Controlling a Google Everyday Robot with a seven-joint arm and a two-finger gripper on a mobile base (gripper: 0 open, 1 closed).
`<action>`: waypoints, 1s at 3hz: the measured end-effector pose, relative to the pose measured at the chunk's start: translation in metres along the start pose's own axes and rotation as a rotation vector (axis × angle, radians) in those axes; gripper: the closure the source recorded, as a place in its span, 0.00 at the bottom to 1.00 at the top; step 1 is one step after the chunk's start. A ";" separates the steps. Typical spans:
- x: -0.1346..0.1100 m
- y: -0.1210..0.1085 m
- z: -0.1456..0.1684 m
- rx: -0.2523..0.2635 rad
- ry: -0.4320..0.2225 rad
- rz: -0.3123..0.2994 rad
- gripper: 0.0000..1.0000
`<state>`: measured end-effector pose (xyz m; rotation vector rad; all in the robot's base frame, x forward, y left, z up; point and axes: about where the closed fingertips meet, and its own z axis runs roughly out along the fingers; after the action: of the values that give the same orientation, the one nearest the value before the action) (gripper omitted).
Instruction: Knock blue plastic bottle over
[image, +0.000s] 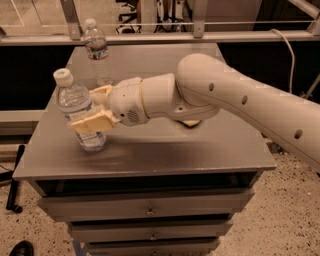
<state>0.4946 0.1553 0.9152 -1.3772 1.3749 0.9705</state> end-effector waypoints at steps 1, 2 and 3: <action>-0.020 -0.030 -0.031 0.063 0.047 -0.008 0.87; -0.055 -0.062 -0.079 0.124 0.143 -0.064 1.00; -0.067 -0.085 -0.117 0.143 0.314 -0.122 1.00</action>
Offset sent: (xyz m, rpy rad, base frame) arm 0.1041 -0.1599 0.1545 -0.3509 -0.2114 -0.2198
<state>0.5659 0.0553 1.0163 -1.5290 1.5371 0.5804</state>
